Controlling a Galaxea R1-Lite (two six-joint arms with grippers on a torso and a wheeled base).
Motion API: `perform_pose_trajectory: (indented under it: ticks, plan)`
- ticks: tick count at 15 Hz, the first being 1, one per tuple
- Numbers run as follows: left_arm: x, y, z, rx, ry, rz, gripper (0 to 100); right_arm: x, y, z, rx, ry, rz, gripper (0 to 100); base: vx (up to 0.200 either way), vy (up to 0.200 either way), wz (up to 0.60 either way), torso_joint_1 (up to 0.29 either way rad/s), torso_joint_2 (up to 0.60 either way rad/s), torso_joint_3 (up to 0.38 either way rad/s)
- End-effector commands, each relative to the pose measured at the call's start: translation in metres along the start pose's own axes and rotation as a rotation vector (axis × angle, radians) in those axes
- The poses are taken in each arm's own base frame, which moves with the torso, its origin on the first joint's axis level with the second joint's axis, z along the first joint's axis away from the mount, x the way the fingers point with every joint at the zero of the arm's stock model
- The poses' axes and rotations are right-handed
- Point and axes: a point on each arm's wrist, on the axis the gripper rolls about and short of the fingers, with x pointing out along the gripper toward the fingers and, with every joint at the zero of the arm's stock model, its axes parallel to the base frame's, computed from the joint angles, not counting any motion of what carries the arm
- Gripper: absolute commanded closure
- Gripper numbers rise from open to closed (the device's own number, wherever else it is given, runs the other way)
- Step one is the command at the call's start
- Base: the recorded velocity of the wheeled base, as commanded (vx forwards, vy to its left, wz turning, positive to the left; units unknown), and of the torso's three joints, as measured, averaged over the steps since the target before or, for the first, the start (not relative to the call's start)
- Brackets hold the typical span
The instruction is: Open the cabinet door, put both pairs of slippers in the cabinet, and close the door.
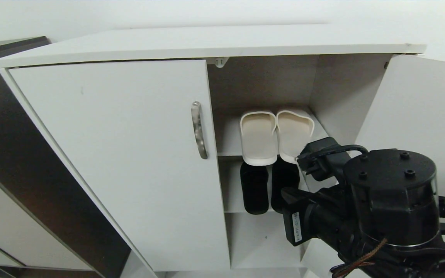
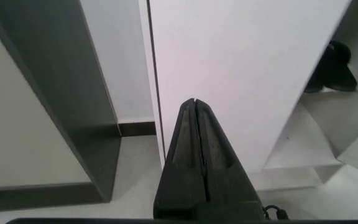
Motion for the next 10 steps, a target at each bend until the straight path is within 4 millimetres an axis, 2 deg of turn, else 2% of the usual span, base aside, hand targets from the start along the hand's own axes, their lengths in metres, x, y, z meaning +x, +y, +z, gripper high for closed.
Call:
perform_pose_trajectory:
  ticks: [1, 10]
  plan:
    - [0.0001, 0.0, 0.0, 0.0, 0.001, 0.0, 100, 0.0003, 0.0005, -0.0005, -0.002, 0.001, 0.001, 100, -0.2, 0.0, 0.0, -0.007, 0.0, 0.002]
    - [0.0001, 0.0, 0.0, 0.0, 0.001, 0.0, 100, -0.0001, 0.0, -0.0019, -0.003, 0.005, 0.0, 100, -0.2, 0.0, 0.0, 0.002, 0.0, 0.003]
